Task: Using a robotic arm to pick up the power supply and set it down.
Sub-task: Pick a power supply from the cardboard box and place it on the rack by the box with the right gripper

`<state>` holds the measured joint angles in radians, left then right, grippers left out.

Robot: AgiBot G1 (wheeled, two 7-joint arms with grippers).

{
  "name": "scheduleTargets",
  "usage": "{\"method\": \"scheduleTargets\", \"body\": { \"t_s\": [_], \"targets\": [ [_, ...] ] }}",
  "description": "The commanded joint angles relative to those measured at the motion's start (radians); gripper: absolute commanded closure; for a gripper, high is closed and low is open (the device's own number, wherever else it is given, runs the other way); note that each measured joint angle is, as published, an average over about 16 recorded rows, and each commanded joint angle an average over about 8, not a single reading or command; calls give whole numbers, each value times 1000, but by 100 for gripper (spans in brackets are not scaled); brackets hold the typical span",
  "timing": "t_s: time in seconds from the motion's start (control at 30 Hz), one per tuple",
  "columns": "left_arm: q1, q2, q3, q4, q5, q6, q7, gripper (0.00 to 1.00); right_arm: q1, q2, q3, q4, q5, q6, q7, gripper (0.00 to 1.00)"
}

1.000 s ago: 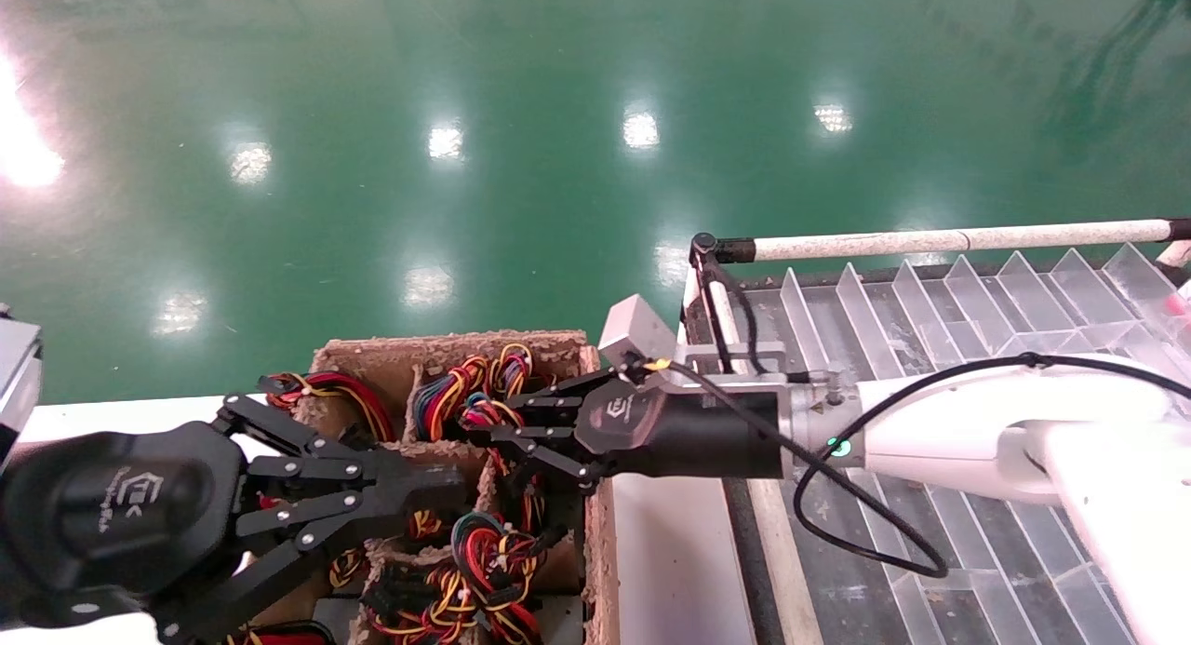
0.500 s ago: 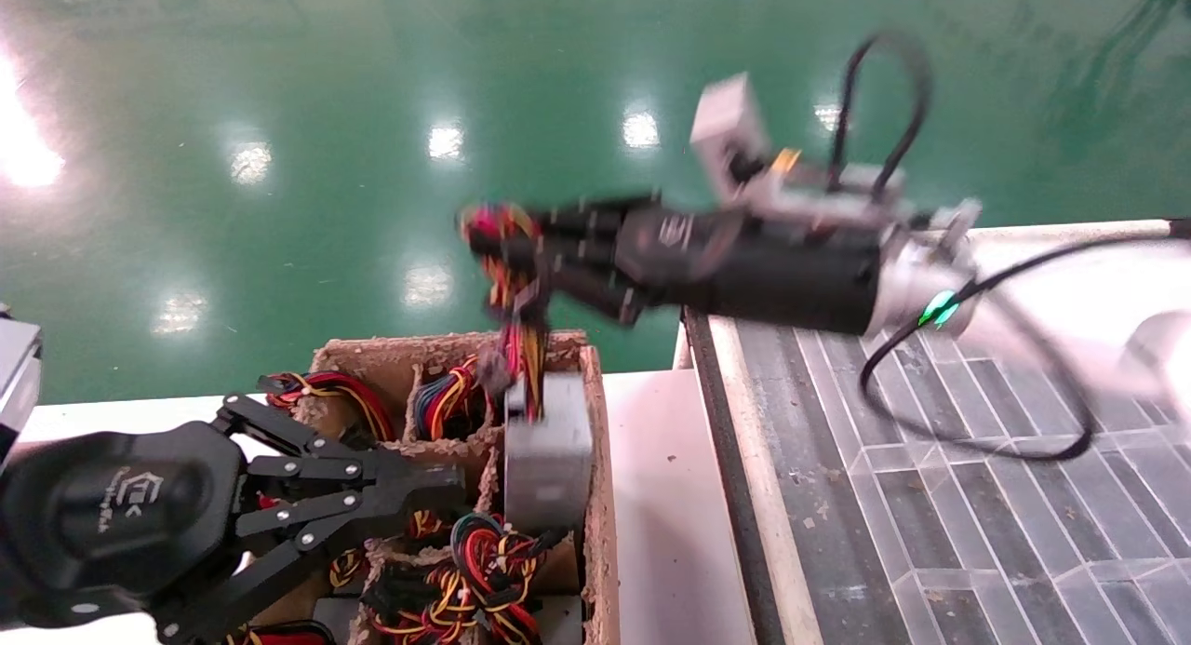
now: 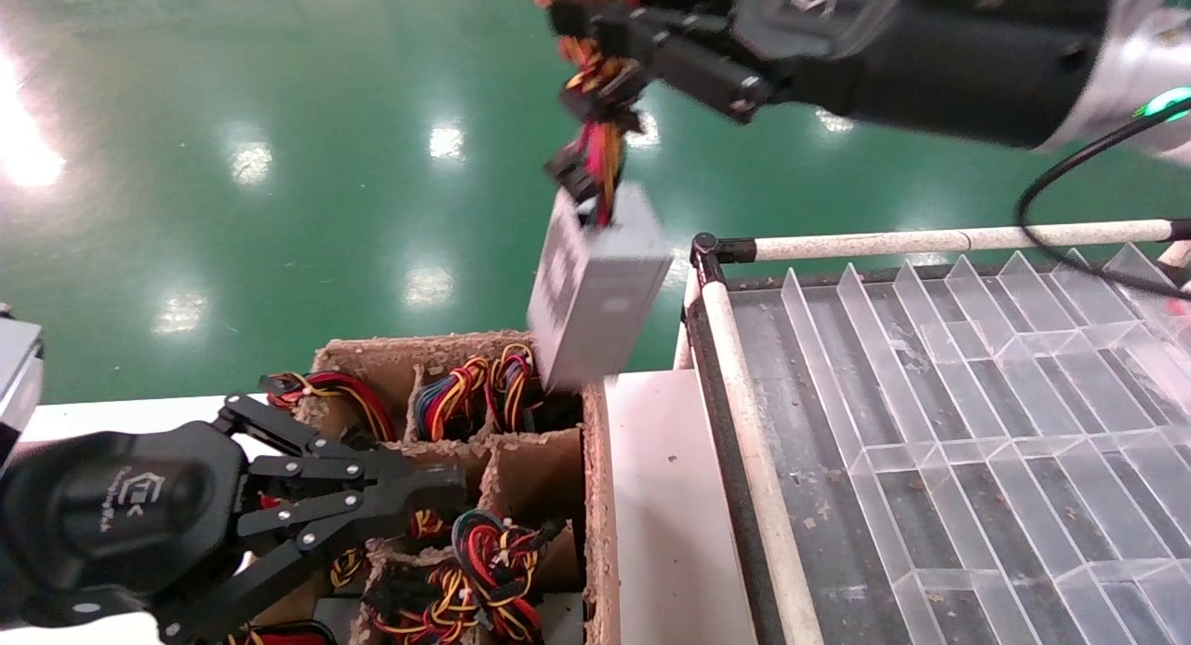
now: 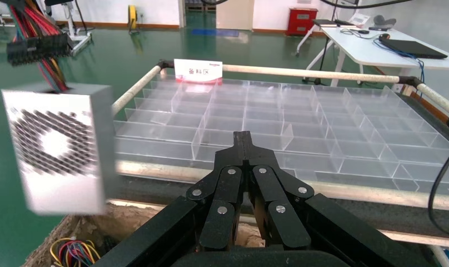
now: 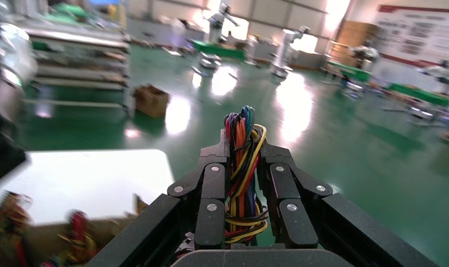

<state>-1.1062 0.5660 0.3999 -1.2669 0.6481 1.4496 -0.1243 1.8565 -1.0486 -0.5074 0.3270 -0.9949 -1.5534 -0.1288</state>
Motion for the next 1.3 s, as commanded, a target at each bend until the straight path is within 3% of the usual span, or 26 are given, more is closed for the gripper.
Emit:
{"method": "scheduleTargets", "body": {
  "t_s": [0.03, 0.77, 0.87, 1.1, 1.3],
  "targets": [
    [0, 0, 0, 0, 0, 0, 0, 100, 21, 16, -2, -4, -5, 5, -8, 100],
    [0, 0, 0, 0, 0, 0, 0, 100, 55, 157, -39, -262, -88, 55, -147, 100],
    [0, 0, 0, 0, 0, 0, 0, 100, 50, 149, -38, -290, -88, 113, -162, 100],
    [0, 0, 0, 0, 0, 0, 0, 100, 42, 92, -32, -333, -81, 336, -197, 100],
    [0, 0, 0, 0, 0, 0, 0, 100, 36, 52, -26, -335, -71, 431, -214, 100]
  ]
}}
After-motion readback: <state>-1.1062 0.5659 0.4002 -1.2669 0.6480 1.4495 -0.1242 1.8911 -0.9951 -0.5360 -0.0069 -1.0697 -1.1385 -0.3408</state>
